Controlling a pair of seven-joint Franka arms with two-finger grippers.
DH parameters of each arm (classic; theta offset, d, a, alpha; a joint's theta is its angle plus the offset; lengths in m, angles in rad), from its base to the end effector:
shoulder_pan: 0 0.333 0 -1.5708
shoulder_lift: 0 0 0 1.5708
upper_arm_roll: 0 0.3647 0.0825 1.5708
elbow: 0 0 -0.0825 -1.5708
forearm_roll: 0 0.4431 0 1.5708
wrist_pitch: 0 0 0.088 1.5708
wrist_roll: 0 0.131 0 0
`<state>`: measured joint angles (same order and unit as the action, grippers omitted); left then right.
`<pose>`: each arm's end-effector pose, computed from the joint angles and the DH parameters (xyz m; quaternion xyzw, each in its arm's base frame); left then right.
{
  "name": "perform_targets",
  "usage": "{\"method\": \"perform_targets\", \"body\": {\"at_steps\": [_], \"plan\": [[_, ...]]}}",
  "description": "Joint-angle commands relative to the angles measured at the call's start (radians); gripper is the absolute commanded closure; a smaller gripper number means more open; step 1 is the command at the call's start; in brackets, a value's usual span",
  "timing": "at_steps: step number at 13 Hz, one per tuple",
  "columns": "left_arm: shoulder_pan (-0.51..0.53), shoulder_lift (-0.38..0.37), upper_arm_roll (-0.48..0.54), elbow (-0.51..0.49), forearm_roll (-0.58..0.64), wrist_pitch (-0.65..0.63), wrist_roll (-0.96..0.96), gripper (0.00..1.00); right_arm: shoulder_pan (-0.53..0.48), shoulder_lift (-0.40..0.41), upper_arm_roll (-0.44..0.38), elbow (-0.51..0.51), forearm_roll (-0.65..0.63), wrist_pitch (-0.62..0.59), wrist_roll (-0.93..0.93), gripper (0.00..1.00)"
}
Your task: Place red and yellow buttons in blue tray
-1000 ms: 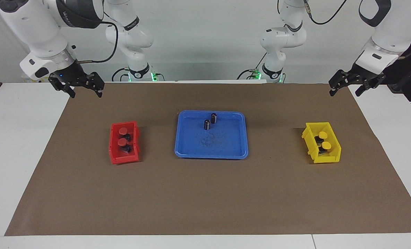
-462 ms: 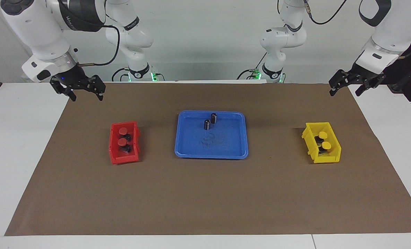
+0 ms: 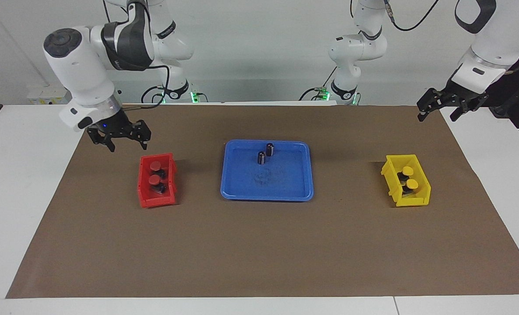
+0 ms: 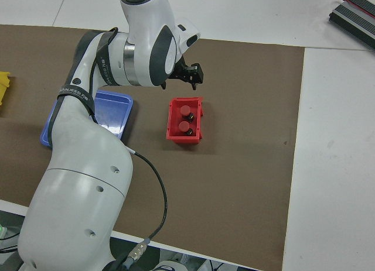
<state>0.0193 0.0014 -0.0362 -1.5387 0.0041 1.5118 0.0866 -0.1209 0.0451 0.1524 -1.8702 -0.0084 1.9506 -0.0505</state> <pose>0.6076 -0.0097 0.6602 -0.9986 0.0516 0.0142 0.0015 0.6360 0.0181 0.4941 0.9989 0.0423 0.0179 0.0007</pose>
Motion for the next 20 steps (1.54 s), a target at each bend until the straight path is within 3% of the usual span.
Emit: {"method": "perform_targets", "body": {"at_steps": [1, 5, 12, 17, 20], "plan": [[0.002, -0.029, 0.002, -0.029, -0.010, -0.005, -0.010, 0.00, -0.003, 0.025, 0.001, -0.108, 0.019, 0.175, -0.022, 0.20], [0.002, -0.029, 0.002, -0.029, -0.010, -0.005, -0.010, 0.00, -0.005, 0.039, 0.001, -0.227, 0.019, 0.319, -0.022, 0.38], [-0.009, -0.029, -0.001, -0.029, -0.009, -0.005, -0.013, 0.00, -0.002, 0.091, 0.003, -0.231, 0.018, 0.375, -0.028, 0.39], [-0.002, -0.029, -0.001, -0.029, -0.010, -0.024, -0.008, 0.00, -0.002, 0.079, 0.004, -0.294, 0.018, 0.436, -0.031, 0.40], [-0.006, -0.031, 0.001, -0.031, -0.010, -0.035, -0.018, 0.00, 0.024, 0.072, 0.003, -0.311, 0.018, 0.439, -0.032, 0.51]]}}
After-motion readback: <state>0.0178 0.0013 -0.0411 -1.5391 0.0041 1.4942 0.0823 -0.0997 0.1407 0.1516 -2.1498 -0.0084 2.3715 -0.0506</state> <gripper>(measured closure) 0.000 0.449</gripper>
